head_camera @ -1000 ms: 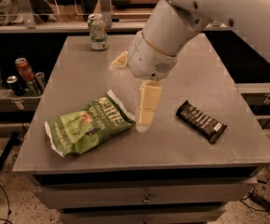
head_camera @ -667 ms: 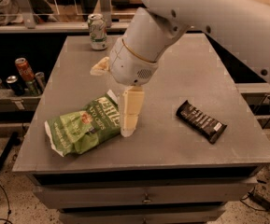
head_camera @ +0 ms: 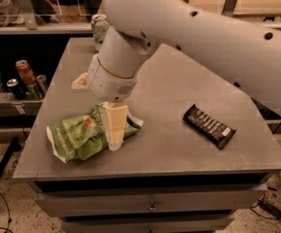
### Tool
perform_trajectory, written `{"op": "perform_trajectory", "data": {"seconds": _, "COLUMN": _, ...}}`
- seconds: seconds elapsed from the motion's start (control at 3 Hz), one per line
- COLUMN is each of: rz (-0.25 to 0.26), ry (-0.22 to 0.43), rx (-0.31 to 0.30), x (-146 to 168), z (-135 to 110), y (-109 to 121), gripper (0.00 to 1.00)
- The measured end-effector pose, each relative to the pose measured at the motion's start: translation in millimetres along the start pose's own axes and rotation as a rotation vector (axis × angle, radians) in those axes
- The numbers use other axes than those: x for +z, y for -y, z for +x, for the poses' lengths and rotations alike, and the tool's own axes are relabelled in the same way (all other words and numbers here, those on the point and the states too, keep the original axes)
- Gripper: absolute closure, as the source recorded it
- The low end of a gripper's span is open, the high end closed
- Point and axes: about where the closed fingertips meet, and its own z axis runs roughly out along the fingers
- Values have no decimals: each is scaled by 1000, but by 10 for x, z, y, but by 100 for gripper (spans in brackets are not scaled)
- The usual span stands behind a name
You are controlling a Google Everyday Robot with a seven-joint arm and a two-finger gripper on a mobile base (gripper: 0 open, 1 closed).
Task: Pick green jalapeno chip bag
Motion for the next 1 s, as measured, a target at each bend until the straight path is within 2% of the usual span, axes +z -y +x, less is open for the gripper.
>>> {"op": "perform_trajectory", "data": {"seconds": 0.33, "rz": -28, "ry": -18, "rx": -11, "x": 166, "z": 56, "y": 29, "gripper": 0}}
{"op": "perform_trajectory", "data": {"seconds": 0.67, "rz": -60, "ry": -19, "rx": -11, "x": 296, "z": 140, "y": 41, "gripper": 16}}
{"op": "perform_trajectory", "data": {"seconds": 1.0, "rz": -84, "ry": -26, "rx": -3, "x": 352, "z": 227, "y": 58, "gripper": 39}}
